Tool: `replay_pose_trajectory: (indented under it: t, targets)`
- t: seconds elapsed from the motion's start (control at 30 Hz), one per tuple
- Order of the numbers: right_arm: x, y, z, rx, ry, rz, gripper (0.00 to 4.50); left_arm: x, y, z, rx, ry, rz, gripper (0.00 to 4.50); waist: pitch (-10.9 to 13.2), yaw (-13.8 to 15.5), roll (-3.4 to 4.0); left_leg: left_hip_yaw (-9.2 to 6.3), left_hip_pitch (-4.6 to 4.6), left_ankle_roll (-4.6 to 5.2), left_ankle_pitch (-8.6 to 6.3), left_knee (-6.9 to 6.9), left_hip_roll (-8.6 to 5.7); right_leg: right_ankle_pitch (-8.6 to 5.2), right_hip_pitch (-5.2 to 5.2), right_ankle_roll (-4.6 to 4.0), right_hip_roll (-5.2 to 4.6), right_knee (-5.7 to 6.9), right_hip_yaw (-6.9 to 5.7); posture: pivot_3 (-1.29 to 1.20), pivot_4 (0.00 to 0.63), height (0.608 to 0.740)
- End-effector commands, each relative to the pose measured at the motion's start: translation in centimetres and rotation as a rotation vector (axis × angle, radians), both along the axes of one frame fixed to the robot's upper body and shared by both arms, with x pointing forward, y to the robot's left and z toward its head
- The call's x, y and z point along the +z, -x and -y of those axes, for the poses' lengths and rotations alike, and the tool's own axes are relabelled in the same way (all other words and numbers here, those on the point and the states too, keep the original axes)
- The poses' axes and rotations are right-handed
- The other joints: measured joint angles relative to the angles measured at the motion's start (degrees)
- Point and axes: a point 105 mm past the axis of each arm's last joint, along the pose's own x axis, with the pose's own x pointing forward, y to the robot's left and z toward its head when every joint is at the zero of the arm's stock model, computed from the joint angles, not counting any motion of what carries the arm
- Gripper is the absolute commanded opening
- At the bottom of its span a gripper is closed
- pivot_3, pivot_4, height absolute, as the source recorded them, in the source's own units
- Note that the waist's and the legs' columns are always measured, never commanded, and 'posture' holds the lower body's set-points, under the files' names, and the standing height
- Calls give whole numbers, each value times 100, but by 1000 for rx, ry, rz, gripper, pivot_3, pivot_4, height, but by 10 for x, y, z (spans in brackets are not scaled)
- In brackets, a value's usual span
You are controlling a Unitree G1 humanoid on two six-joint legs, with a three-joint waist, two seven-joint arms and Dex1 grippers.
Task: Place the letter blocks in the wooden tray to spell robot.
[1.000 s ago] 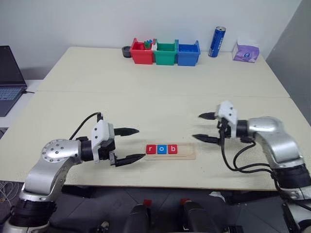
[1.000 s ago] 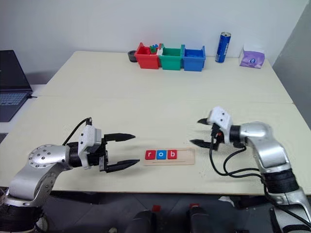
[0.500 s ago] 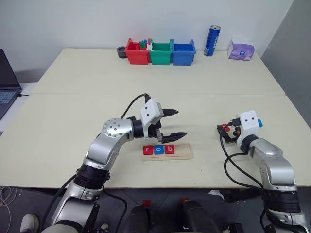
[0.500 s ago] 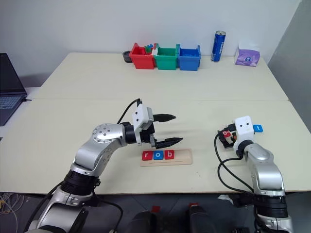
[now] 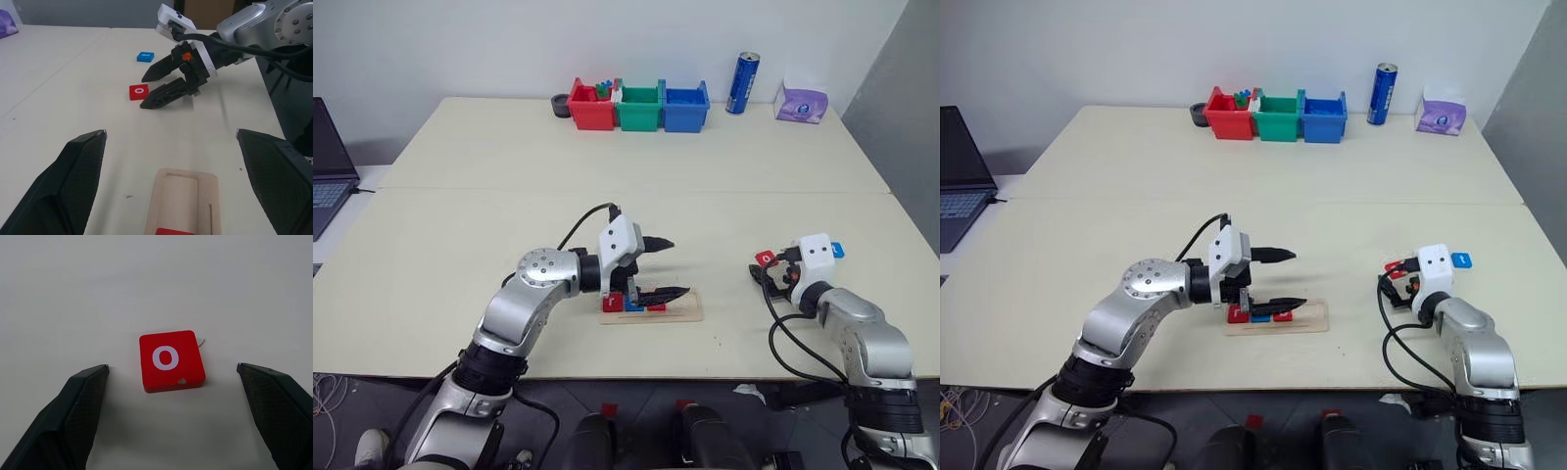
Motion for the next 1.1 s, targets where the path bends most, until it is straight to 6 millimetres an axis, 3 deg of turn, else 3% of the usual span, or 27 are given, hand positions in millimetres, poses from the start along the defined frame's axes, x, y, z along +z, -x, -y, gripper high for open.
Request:
replay_pose_trajectory:
  t: [0.03,0.3,0.5,0.77,1.03,1.1]
  targets:
    - [6,0,-3,-3,-32,18,4087,9,6,2,-26,17,30,4500,0,0,0,0,0,0,0,1,0,-1,0,3,0,0,-1,0,150,740]
    - [9,0,-10,5,-46,21,1446,10,5,4,-34,18,32,4500,0,-7,0,1,4,0,0,0,2,-11,2,19,2,0,1,0,150,740]
    - [10,11,-18,26,0,-30,1448,9,8,0,-46,10,32,4500,0,-4,1,0,3,0,0,0,1,-11,2,19,2,0,1,0,150,740]
    - [-3,85,-61,147,4,-281,1448,-5,36,-17,-138,-45,-45,4500,-4,0,5,-27,-6,0,-1,-4,7,-17,0,15,2,-3,0,0,150,740]
    - [-1,99,-84,188,-23,-337,1448,-7,41,-16,-134,-39,-52,4500,-4,-5,5,-20,6,0,0,0,4,-18,8,18,3,-2,-8,0,150,740]
    - [-2,102,-84,199,-29,-345,2210,-6,40,-15,-134,-39,-51,4500,-4,-5,5,-19,5,0,0,-1,4,-18,9,18,3,-5,-10,0,150,740]
